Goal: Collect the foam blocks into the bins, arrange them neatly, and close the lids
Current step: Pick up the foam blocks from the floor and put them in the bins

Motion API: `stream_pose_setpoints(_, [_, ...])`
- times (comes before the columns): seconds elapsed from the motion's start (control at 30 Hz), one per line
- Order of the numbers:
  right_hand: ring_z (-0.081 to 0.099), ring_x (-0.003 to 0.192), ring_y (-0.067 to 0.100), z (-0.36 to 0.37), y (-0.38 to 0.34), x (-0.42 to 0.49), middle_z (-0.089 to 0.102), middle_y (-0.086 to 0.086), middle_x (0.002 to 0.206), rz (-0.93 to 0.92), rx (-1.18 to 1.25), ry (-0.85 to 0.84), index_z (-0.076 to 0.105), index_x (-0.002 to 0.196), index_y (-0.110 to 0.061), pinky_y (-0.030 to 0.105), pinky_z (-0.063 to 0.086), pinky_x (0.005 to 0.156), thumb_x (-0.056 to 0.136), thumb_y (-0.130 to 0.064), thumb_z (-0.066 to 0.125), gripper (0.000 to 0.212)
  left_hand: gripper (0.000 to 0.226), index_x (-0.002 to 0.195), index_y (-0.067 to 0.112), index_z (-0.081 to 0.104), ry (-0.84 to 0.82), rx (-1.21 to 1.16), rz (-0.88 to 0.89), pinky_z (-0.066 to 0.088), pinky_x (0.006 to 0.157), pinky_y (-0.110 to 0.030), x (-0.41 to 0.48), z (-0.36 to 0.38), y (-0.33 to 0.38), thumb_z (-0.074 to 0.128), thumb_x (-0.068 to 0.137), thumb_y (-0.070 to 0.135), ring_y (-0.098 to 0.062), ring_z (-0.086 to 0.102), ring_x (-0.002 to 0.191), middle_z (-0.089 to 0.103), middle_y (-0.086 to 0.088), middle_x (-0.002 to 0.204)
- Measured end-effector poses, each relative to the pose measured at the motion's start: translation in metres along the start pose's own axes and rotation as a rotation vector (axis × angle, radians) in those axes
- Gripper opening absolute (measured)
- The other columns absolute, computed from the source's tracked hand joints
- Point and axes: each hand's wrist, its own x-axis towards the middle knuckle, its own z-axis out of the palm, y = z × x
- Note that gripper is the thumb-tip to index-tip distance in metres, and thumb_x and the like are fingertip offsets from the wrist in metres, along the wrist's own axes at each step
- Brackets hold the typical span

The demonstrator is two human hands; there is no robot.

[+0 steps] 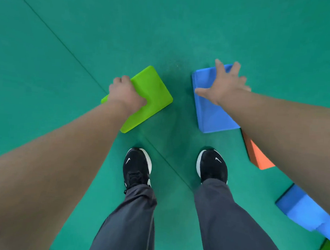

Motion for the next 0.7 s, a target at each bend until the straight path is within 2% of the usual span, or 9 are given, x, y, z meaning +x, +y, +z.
stream_pose_setpoints(0.1, [0.021, 0.149, 0.056, 0.014, -0.005, 0.024, -0.021, 0.01, 0.17, 0.013, -0.023, -0.028, -0.008, 0.162, -0.044, 0.073, 0.029, 0.113, 0.069, -0.087, 0.068, 0.128, 0.118, 0.162, 0.01, 0.02, 0.014, 0.013, 0.013, 0.029, 0.122, -0.045, 0.025, 0.019, 0.017, 0.091, 0.073, 0.043, -0.035, 0.026, 0.151, 0.023, -0.012, 0.166])
stream_pose_setpoints(0.23, [0.014, 0.147, 0.062, 0.035, -0.007, 0.033, -0.029, 0.018, 0.166, -0.013, -0.06, 0.041, -0.007, 0.163, -0.039, 0.078, 0.026, 0.11, 0.067, -0.081, 0.074, 0.132, 0.124, 0.154, 0.011, 0.029, 0.084, 0.331, 0.017, 0.038, 0.111, -0.051, 0.038, 0.033, 0.025, 0.094, 0.061, 0.059, -0.037, 0.036, 0.14, 0.038, -0.014, 0.151])
stream_pose_setpoints(0.33, [0.019, 0.143, 0.06, 0.042, -0.004, 0.033, -0.027, 0.015, 0.166, -0.04, -0.032, 0.112, 0.001, 0.16, -0.039, 0.076, 0.035, 0.104, 0.064, -0.076, 0.073, 0.126, 0.132, 0.152, 0.013, 0.034, 0.017, 0.447, 0.03, 0.042, 0.107, -0.051, 0.042, 0.026, 0.027, 0.093, 0.049, 0.072, -0.039, 0.04, 0.136, 0.041, -0.017, 0.145])
stream_pose_setpoints(0.43, [0.033, 0.131, 0.053, 0.039, 0.0, 0.026, -0.016, 0.013, 0.169, -0.07, 0.009, 0.162, 0.012, 0.156, -0.037, 0.061, 0.046, 0.092, 0.059, -0.075, 0.07, 0.119, 0.121, 0.14, 0.014, 0.052, -0.096, 0.369, -0.043, 0.044, 0.108, -0.056, 0.044, 0.018, 0.016, 0.087, 0.046, 0.081, -0.041, 0.041, 0.134, 0.045, -0.019, 0.14])
stream_pose_setpoints(0.5, [0.037, 0.128, 0.049, 0.035, 0.002, 0.016, -0.01, 0.011, 0.17, -0.117, 0.045, 0.166, 0.015, 0.157, -0.037, 0.055, 0.049, 0.089, 0.061, -0.076, 0.067, 0.116, 0.127, 0.147, 0.015, 0.045, -0.128, 0.292, -0.11, 0.04, 0.113, -0.058, 0.035, 0.017, 0.002, 0.086, 0.047, 0.082, -0.043, 0.037, 0.139, 0.041, -0.021, 0.146])
stream_pose_setpoints(0.57, [0.037, 0.129, 0.049, 0.032, 0.002, 0.001, -0.008, 0.011, 0.17, -0.152, 0.054, 0.149, 0.014, 0.158, -0.038, 0.054, 0.05, 0.091, 0.062, -0.077, 0.065, 0.116, 0.131, 0.154, 0.015, 0.03, -0.162, 0.135, -0.157, 0.039, 0.114, -0.057, 0.02, 0.019, -0.012, 0.09, 0.054, 0.074, -0.043, 0.039, 0.141, 0.039, -0.02, 0.152])
stream_pose_setpoints(0.63, [0.037, 0.13, 0.049, 0.031, 0.001, -0.018, -0.008, 0.01, 0.17, -0.177, 0.031, 0.13, 0.015, 0.158, -0.039, 0.055, 0.05, 0.094, 0.062, -0.076, 0.066, 0.115, 0.127, 0.155, 0.018, 0.022, -0.198, -0.065, -0.171, 0.044, 0.111, -0.054, -0.001, 0.019, -0.022, 0.094, 0.06, 0.061, -0.04, 0.049, 0.135, 0.046, -0.017, 0.149])
stream_pose_setpoints(0.7, [0.037, 0.132, 0.049, 0.028, 0.002, -0.04, -0.007, 0.009, 0.17, -0.197, 0.001, 0.098, 0.015, 0.158, -0.04, 0.055, 0.049, 0.096, 0.062, -0.077, 0.066, 0.115, 0.12, 0.152, 0.018, 0.022, -0.202, -0.177, -0.146, 0.047, 0.106, -0.05, -0.025, 0.019, -0.026, 0.095, 0.064, 0.054, -0.038, 0.054, 0.128, 0.053, -0.014, 0.141])
